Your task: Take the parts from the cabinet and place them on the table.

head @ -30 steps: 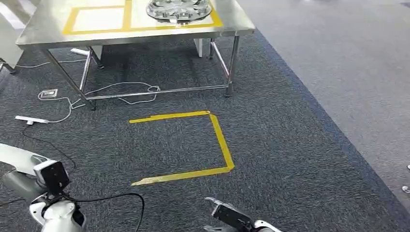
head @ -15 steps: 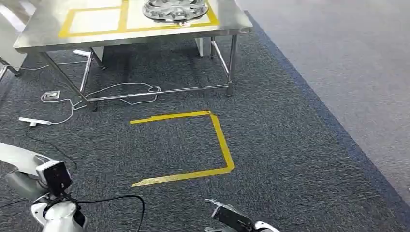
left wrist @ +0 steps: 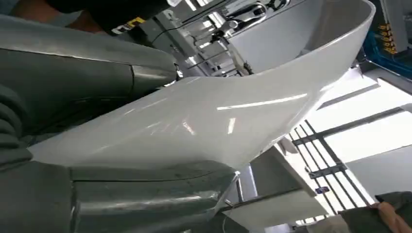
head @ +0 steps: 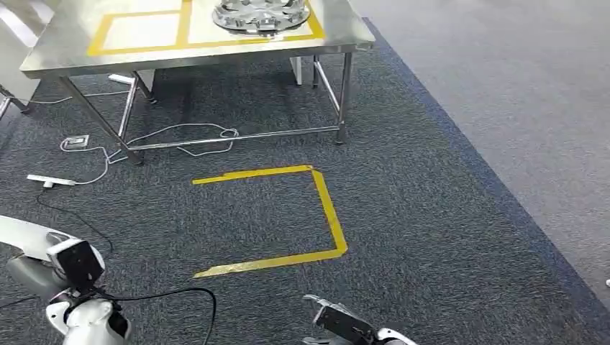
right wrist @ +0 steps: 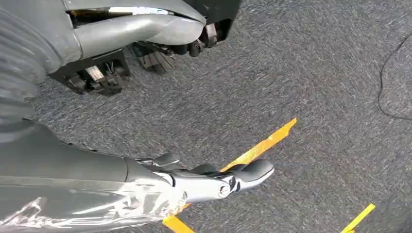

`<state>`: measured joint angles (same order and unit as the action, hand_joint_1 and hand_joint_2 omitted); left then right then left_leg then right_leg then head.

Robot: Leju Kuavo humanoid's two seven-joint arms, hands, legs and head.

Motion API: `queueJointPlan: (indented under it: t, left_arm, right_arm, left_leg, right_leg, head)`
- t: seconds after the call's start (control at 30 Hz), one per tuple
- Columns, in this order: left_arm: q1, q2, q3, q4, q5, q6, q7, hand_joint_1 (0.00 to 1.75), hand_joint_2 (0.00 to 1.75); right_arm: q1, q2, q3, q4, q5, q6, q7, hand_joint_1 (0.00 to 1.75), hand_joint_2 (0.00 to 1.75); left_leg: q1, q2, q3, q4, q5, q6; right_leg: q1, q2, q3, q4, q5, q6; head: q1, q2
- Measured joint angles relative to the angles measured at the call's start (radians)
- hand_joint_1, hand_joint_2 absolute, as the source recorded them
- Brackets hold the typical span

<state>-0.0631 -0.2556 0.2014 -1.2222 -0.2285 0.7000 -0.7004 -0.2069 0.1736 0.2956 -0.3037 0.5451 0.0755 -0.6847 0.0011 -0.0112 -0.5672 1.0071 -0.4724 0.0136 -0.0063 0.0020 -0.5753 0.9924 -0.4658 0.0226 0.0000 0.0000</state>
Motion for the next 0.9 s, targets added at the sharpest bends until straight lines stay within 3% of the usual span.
queueJointPlan:
  t: [0.07,0.1,0.13,0.2,0.23,0.27,0.3,0.33,0.4,0.43,0.47,0.5,0.57,0.63,0.7,0.73,0.77,0.8,0.83,0.9]
  left_arm:
    - [0.000,0.001,0.000,0.000,0.000,0.000,0.000,1.75,1.75]
    - [0.001,-0.001,-0.001,0.000,0.000,0.000,0.000,1.75,1.75]
    - [-0.001,-0.001,-0.002,0.000,0.000,0.000,0.000,1.75,1.75]
    - [-0.001,-0.001,-0.002,0.000,0.000,0.000,0.000,1.75,1.75]
    - [0.000,-0.001,-0.002,0.000,0.000,0.000,0.000,1.75,1.75]
    - [0.001,-0.001,-0.002,0.000,0.000,0.000,0.000,1.75,1.75]
    - [0.002,-0.001,-0.002,0.001,0.000,0.000,0.000,1.75,1.75]
    - [0.002,-0.001,-0.002,0.001,0.000,0.000,0.000,1.75,1.75]
    - [0.002,-0.001,-0.002,0.002,-0.002,0.000,0.000,1.75,1.75]
    - [0.001,-0.001,-0.002,0.002,-0.006,0.000,0.000,1.75,1.75]
    - [0.000,-0.001,-0.001,0.002,-0.008,0.000,0.000,1.75,1.75]
    - [0.001,0.000,-0.002,0.002,-0.012,0.000,0.000,1.75,1.75]
    - [0.003,0.000,0.000,0.002,-0.011,0.000,0.000,1.75,1.75]
    - [0.002,0.000,-0.001,0.002,-0.011,0.000,0.000,1.75,1.75]
    - [0.002,0.000,-0.001,0.002,-0.011,0.000,0.000,1.75,1.75]
    - [0.003,0.000,0.000,0.002,-0.010,0.000,0.000,1.75,1.75]
    - [0.004,0.000,0.000,0.002,-0.010,0.000,0.000,1.75,1.75]
    - [0.006,0.001,0.000,0.002,-0.009,0.000,0.000,1.75,1.75]
    - [0.007,0.001,0.000,0.002,-0.008,0.000,0.000,1.75,1.75]
    - [0.006,0.001,-0.001,0.002,-0.007,0.000,0.000,1.75,1.75]
  right_arm:
    - [-0.001,0.002,0.000,0.000,0.000,-0.001,0.000,0.00,1.75]
    - [-0.001,0.002,0.000,-0.001,0.000,-0.001,0.000,0.00,1.75]
    - [-0.001,0.002,0.000,-0.001,-0.001,-0.001,-0.002,0.00,1.75]
    - [-0.002,0.002,0.001,-0.001,-0.002,-0.002,-0.001,0.00,1.75]
    - [0.001,0.002,0.001,0.000,-0.002,-0.002,-0.001,0.00,1.75]
    - [0.004,0.002,0.001,0.000,-0.002,-0.002,0.000,0.00,1.75]
    - [0.005,0.002,0.001,0.000,-0.002,-0.002,0.000,0.00,1.75]
    - [0.005,0.002,0.001,0.000,-0.002,-0.002,0.000,0.00,1.75]
    - [0.004,0.002,0.001,0.000,-0.002,-0.002,0.000,0.00,1.75]
    - [0.004,0.002,0.001,0.000,-0.002,-0.002,0.000,0.00,1.75]
    - [0.002,0.002,0.002,0.000,-0.002,-0.002,0.000,0.00,1.75]
    - [0.004,0.002,0.002,0.000,-0.002,-0.002,0.000,0.00,1.75]
    - [0.006,0.002,0.003,0.000,-0.003,-0.002,0.000,0.00,1.75]
    - [0.006,0.002,0.006,0.000,-0.004,-0.002,0.000,0.00,1.75]
    - [0.005,0.002,0.007,0.000,-0.006,-0.002,0.000,0.00,1.75]
    - [0.006,0.002,0.008,0.000,-0.006,-0.002,0.000,0.00,1.75]
    - [0.007,0.002,0.008,0.000,-0.006,-0.002,0.000,0.00,1.75]
    - [0.010,0.002,0.008,0.001,-0.006,-0.002,0.000,0.00,1.75]
    - [0.012,0.002,0.008,0.001,-0.006,-0.002,0.000,0.00,1.75]
    - [0.013,0.002,0.009,0.001,-0.006,-0.002,0.000,0.00,1.75]
  left_leg:
    - [-0.002,0.000,0.003,-0.014,0.007,0.015]
    - [0.013,0.002,0.020,-0.043,0.022,0.017]
    - [0.011,0.003,0.027,-0.054,0.025,0.020]
    - [0.011,0.003,0.027,-0.052,0.024,0.023]
    - [0.011,0.003,0.027,-0.052,0.020,0.023]
    - [0.011,0.003,0.027,-0.052,0.019,0.021]
    - [0.013,0.002,0.029,-0.051,0.015,0.017]
    - [0.016,0.000,0.033,-0.050,0.007,0.011]
    - [0.026,-0.003,0.047,-0.038,-0.013,-0.005]
    - [0.026,-0.003,0.048,-0.034,-0.022,-0.015]
    - [0.019,-0.003,0.044,-0.021,-0.037,-0.024]
    - [0.019,-0.003,0.045,-0.023,-0.036,-0.026]
    - [0.022,-0.005,0.054,-0.021,-0.032,-0.032]
    - [0.025,0.005,0.046,0.005,-0.053,-0.039]
    - [0.023,0.006,-0.029,0.145,-0.105,-0.037]
    - [0.023,0.006,-0.088,0.239,-0.132,-0.035]
    - [0.022,0.006,-0.137,0.303,-0.141,-0.032]
    - [0.020,0.006,-0.164,0.318,-0.121,-0.027]
    - [0.017,0.006,-0.167,0.293,-0.077,-0.019]
    - [0.007,0.006,-0.129,0.154,0.052,0.000]
  right_leg:
    - [0.001,0.000,0.005,-0.008,0.004,0.006]
    - [0.002,0.000,-0.004,-0.004,-0.003,0.007]
    - [0.005,0.001,-0.012,0.021,-0.021,0.010]
    - [-0.001,0.001,-0.085,0.173,-0.091,0.018]
    - [-0.005,0.001,-0.127,0.250,-0.118,0.023]
    - [-0.007,0.001,-0.159,0.302,-0.128,0.028]
    - [-0.010,0.000,-0.165,0.303,-0.113,0.033]
    - [-0.015,0.000,-0.146,0.258,-0.074,0.037]
    - [-0.027,-0.001,-0.052,0.073,0.022,0.050]
    - [-0.029,0.003,-0.021,0.028,0.006,0.058]
    - [-0.025,0.011,-0.002,0.009,-0.016,0.041]
    - [-0.024,0.010,-0.006,0.016,-0.013,0.022]
    - [-0.020,0.009,-0.006,0.026,-0.017,0.008]
    - [-0.022,0.009,0.005,0.024,-0.021,-0.002]
    - [-0.018,0.008,0.017,0.022,-0.032,-0.017]
    - [-0.014,0.008,0.023,0.022,-0.040,-0.022]
    - [-0.010,0.008,0.030,0.022,-0.047,-0.023]
    - [-0.007,0.009,0.038,0.022,-0.054,-0.024]
    - [-0.004,0.011,0.051,0.022,-0.064,-0.025]
    - [0.001,0.012,0.083,0.021,-0.087,-0.025]
  head:
    - [0.000,0.000]
    - [-0.001,0.000]
    - [0.003,0.000]
    - [0.007,0.000]
    - [0.006,0.000]
    - [0.006,0.000]
    - [0.007,0.000]
    - [0.006,0.000]
    - [0.007,0.000]
    - [0.008,0.000]
    - [0.018,0.000]
    - [0.013,0.000]
    - [0.011,0.000]
    - [0.007,0.000]
    - [0.006,0.000]
    - [0.005,0.000]
    - [0.006,0.000]
    - [0.006,0.000]
    - [0.005,0.000]
    - [0.006,0.000]
